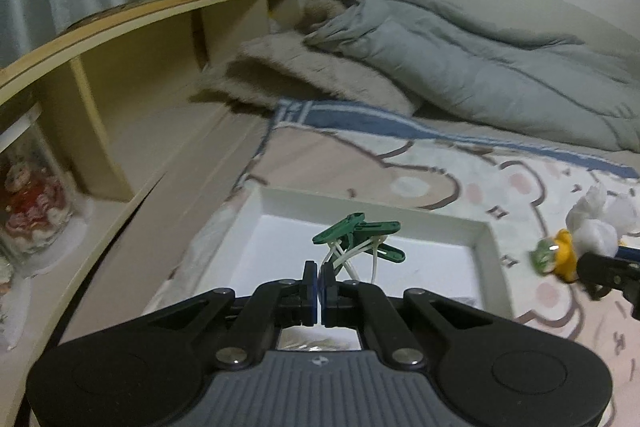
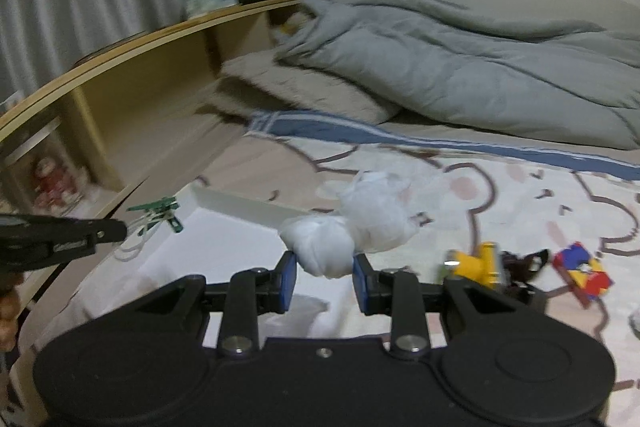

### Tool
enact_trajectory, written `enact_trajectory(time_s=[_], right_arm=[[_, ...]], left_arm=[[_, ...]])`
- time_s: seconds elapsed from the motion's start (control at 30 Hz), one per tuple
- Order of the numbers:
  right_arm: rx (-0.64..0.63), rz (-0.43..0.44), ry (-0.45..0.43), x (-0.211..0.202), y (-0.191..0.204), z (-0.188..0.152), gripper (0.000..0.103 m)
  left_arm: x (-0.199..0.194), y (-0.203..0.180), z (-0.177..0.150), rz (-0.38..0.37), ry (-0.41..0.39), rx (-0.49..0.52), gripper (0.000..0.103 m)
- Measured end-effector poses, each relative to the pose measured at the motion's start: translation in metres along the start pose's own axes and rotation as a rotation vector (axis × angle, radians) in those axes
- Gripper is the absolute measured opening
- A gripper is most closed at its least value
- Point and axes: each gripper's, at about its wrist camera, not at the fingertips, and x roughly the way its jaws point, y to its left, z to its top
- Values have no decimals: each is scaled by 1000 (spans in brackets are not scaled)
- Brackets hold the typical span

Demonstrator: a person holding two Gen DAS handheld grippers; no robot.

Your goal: Organize objects

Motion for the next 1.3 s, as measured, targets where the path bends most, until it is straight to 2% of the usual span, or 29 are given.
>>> enact_trajectory(time_s=[0.17, 0.33, 0.57, 0.6, 0.67, 0.7, 0.8, 0.87, 1.2, 1.3], right_arm=[[-42, 94, 43, 11, 23, -5, 31], [-62, 194, 94, 24, 47, -12, 31], [-107, 255, 132, 42, 70, -21, 31], [-108, 268, 135, 45, 72, -22, 32], [-95, 303, 149, 50, 73, -22, 42], [-82, 313, 159, 52, 72, -23, 52], [-83, 315, 167, 53, 73, -22, 54], [-86, 306, 171, 53, 71, -22, 54], [-52, 272, 227, 58, 59, -24, 54], [-54, 264, 243, 59, 59, -25, 53]], left_arm=[[9, 21, -4, 41, 28, -15, 1], [16, 40, -8, 113, 71, -4, 1], [25, 64, -17, 157, 137, -18, 1], [26, 65, -19, 165, 145, -14, 1], [31, 68, -22, 178, 165, -10, 6], [33, 69, -23, 189, 178, -10, 6], [40, 71, -28, 235, 211, 13, 9], [41, 72, -30, 248, 219, 21, 21], [36, 69, -34, 203, 242, 35, 31], [34, 66, -34, 181, 249, 34, 39]])
